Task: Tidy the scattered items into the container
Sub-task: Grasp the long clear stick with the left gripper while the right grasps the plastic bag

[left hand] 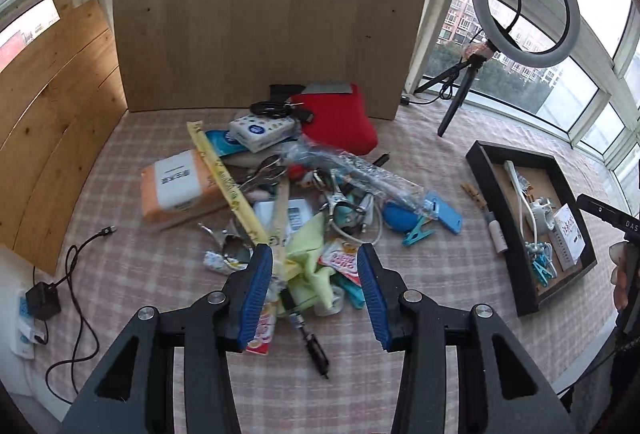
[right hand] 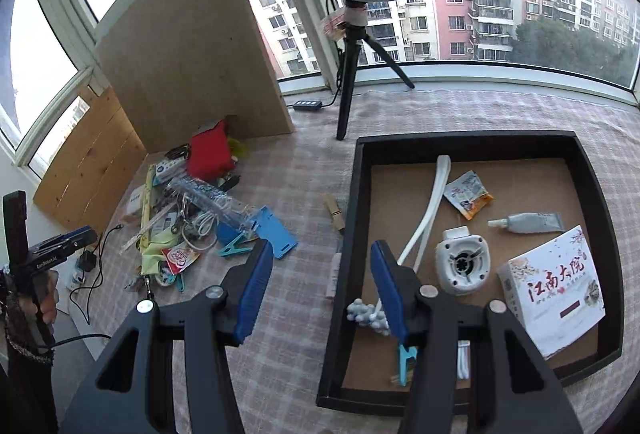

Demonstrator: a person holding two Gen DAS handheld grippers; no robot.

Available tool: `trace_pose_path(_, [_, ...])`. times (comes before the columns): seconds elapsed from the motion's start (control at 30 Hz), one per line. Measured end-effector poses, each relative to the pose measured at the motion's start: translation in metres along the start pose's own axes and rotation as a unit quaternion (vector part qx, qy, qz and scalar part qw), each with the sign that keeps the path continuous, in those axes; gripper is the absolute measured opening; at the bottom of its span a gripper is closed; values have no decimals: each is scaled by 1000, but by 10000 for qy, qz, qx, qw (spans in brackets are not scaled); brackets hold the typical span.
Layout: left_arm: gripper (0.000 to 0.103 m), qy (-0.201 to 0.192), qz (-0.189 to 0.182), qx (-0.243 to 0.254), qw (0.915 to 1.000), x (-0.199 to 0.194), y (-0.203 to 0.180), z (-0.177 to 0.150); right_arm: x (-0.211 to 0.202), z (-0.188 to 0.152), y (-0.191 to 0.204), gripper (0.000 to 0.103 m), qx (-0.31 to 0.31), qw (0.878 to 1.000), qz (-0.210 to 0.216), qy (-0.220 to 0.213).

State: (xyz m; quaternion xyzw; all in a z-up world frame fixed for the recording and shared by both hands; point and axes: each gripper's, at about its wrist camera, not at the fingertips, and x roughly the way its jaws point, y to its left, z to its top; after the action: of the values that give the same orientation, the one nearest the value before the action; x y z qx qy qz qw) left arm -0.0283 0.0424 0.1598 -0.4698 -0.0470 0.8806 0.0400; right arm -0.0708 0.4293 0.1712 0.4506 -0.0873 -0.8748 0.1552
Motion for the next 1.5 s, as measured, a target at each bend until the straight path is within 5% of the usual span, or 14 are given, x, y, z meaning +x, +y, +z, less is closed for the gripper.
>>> trace_pose_path(0.37, [41,265,-384,205,9987,19,39,10,56,11,99,50,-1091,9924,58,559])
trace_pose_path(0.53, [41,695,-581,655,9937,61,25,29,105,32,134,50,-1838,9780,50,989])
trace_pose_path(0.73, [41,1267,-397,1003,9861,113,19,48,169,49,159,50,-2452,9579,245,1473])
trace_pose_path(1.03, [41,2173,-341,1367,9659,159,12,42,238,56,175,50,-3060,9304,451,1966])
trace_pose_path(1.23, [30,2221,-317,1377,9647,163,10,44,259,57,183,50,-3161,9229,580,2119])
trace_pose_path(1.4, [24,2260,-411,1292,9646,162,13,44,271,56,176,49,-2745,9305,756,2305])
trace_pose_path(1.5, [18,2292,-440,1255,9643,161,14,44,269,57,167,34,-2334,9377,935,2397])
